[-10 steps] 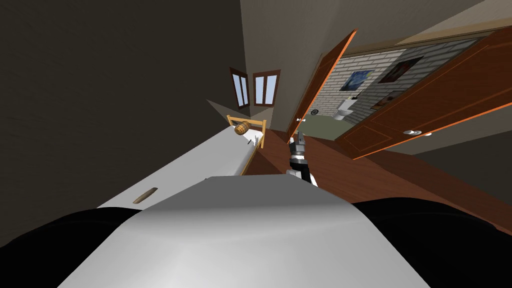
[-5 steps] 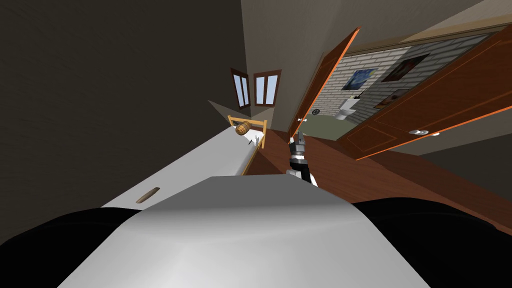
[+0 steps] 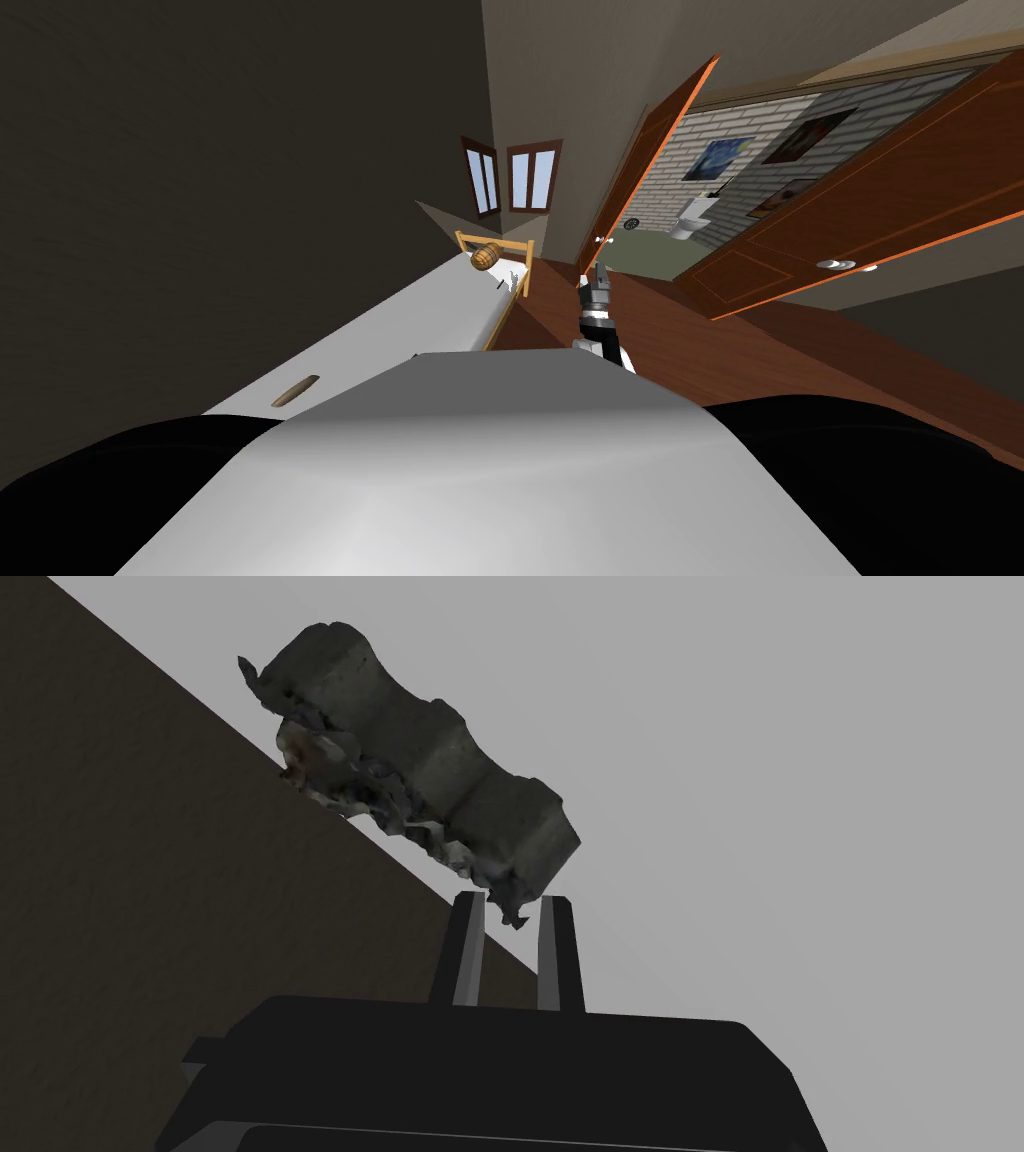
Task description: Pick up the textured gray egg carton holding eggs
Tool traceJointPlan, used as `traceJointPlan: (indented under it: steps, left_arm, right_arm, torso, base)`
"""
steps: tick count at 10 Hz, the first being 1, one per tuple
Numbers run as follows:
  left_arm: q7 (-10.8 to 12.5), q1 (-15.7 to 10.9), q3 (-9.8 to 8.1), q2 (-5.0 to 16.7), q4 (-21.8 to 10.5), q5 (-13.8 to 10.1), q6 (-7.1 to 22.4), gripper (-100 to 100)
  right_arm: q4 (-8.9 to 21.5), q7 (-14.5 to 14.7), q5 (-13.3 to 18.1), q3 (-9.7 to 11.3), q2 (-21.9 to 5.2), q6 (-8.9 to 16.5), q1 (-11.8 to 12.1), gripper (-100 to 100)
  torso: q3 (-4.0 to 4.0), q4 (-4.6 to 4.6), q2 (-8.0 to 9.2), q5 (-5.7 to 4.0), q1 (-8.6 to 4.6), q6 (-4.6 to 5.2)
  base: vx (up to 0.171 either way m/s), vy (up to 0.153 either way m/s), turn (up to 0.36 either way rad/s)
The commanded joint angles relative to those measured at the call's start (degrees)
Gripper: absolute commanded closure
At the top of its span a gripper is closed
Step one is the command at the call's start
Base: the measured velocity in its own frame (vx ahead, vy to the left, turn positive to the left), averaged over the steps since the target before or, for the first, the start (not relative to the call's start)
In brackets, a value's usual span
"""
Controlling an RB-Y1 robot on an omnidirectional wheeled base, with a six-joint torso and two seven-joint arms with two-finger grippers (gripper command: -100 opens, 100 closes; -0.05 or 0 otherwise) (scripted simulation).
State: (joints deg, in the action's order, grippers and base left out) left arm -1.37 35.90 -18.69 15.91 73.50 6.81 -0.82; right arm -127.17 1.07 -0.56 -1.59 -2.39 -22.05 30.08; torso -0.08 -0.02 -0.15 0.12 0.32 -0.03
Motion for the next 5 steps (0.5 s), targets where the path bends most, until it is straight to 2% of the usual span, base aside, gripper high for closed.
traceJointPlan:
  steps: [1,3,4,5]
  left_arm:
    - [0.51,1.49,0.16,0.25,1.64,-0.37,0.54,100]
    - [0.99,3.08,0.40,0.45,3.59,-0.71,1.16,100]
    - [0.85,2.42,0.35,0.57,2.68,-0.65,0.80,100]
    - [0.92,2.54,0.37,0.59,2.81,-0.68,0.91,0]
  right_arm:
    - [0.00,0.00,0.00,0.00,0.00,0.00,0.00,0]
    - [0.00,0.00,0.00,0.00,0.00,0.00,0.00,0]
    - [0.00,0.00,0.00,0.00,0.00,0.00,0.00,0]
    - [0.00,0.00,0.00,0.00,0.00,0.00,0.00,0]
  torso:
    - [0.00,0.00,0.00,0.00,0.00,0.00]
    - [0.04,0.00,0.08,-0.04,-0.16,-0.03]
    - [0.06,0.01,0.11,-0.05,-0.19,-0.04]
    - [0.04,0.01,0.07,-0.03,-0.11,-0.02]
  base:
    - [-0.008,-0.024,-0.031]
    - [-0.021,-0.041,-0.017]
    - [-0.010,-0.018,0.005]
    - [0.000,0.000,0.000]
